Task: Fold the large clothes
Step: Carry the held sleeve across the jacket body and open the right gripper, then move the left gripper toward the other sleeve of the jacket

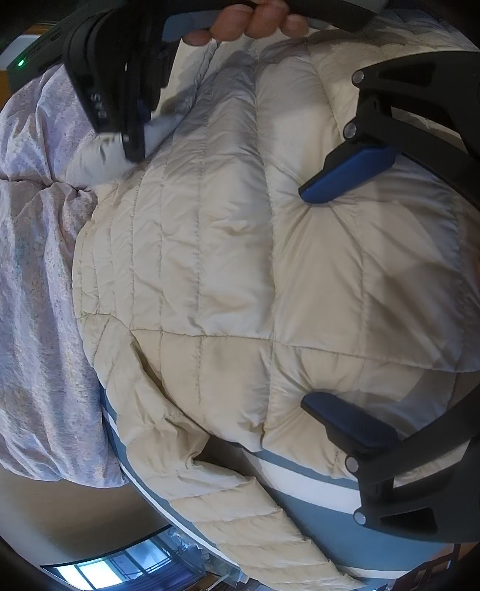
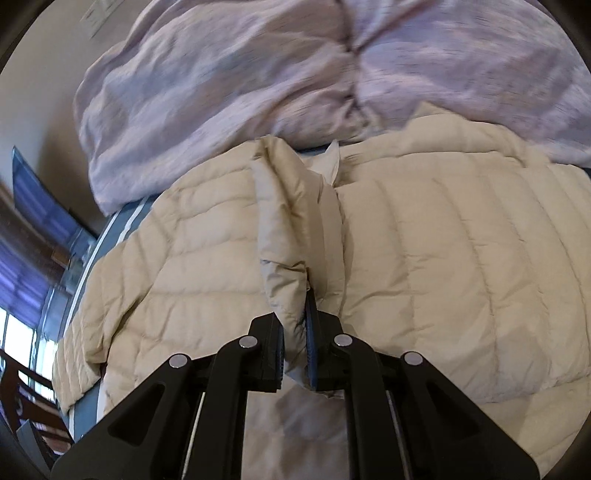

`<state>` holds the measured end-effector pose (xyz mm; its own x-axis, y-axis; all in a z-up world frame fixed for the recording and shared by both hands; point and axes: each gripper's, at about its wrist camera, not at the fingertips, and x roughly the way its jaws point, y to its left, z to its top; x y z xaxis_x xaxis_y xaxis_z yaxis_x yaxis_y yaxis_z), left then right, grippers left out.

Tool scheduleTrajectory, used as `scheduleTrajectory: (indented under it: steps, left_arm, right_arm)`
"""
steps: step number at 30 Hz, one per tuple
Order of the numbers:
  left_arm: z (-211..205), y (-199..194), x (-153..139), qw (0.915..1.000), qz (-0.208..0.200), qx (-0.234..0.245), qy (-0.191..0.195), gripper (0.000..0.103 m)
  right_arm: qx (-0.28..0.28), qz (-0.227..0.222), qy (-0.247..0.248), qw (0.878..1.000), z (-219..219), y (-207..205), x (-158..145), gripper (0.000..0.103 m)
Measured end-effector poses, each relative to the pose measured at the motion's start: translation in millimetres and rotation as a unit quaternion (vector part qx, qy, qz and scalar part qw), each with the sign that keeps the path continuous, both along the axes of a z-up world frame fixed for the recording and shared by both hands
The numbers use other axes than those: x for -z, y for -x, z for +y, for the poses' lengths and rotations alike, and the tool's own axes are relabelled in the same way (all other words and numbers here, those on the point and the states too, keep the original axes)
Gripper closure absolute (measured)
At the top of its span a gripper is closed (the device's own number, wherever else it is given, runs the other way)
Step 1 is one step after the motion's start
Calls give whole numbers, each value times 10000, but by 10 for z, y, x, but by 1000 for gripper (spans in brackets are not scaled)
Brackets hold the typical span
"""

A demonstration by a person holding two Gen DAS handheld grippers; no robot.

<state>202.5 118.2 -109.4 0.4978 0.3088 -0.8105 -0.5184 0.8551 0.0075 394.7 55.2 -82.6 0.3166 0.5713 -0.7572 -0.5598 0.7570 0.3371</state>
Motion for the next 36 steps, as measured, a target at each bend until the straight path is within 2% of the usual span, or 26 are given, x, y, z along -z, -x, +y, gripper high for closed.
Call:
scheduleTrajectory:
  steps: [1, 3, 5, 7, 11, 14, 17, 19, 23, 32, 36]
  left_arm:
    - [-1, 0, 0, 10000, 0, 1, -1, 2]
    - [-1, 1, 0, 10000, -3, 2, 1, 2]
    - [-2, -1, 0, 10000, -1, 0, -1, 2]
    - [-2, 0, 1, 10000, -1, -2, -2, 2]
    - [-2, 2, 2, 10000, -2, -3, -1, 2]
    - [-1, 2, 3, 10000, -3, -3, -2, 2]
    - [-2, 3, 4, 10000, -5, -2, -1, 2]
    - [-1, 3, 4, 10000, -5, -3, -1, 2]
    - [-3, 3, 4, 10000, -7, -4, -1, 2]
    - [-4, 4, 6, 10000, -8, -4, -2, 2]
    - [5, 16, -2, 10000, -68, 0, 38, 2]
  right_arm:
    - [-58, -19, 34, 10000, 19, 32, 0, 90]
    - [-249, -37, 77, 9997, 33, 102, -17, 79]
    - [-332, -86, 0, 9994, -6, 140, -90, 57]
    - [-297, -260, -161, 9991, -72, 163, -202, 48]
    - [132, -790, -354, 9962, -328, 123, -433, 43]
    - [791, -1091, 246, 9906, -465, -55, -323, 42]
    - [1028, -889, 690, 9883, -483, -210, -62, 42]
    - [1038, -717, 761, 9891, -454, -241, 71, 41]
    - [897, -840, 840, 9889, -269, -144, 142, 23]
    - [801, -1091, 1431, 9804, -27, -48, 336, 14]
    - [828, -963, 1364, 9825, -60, -95, 359, 10]
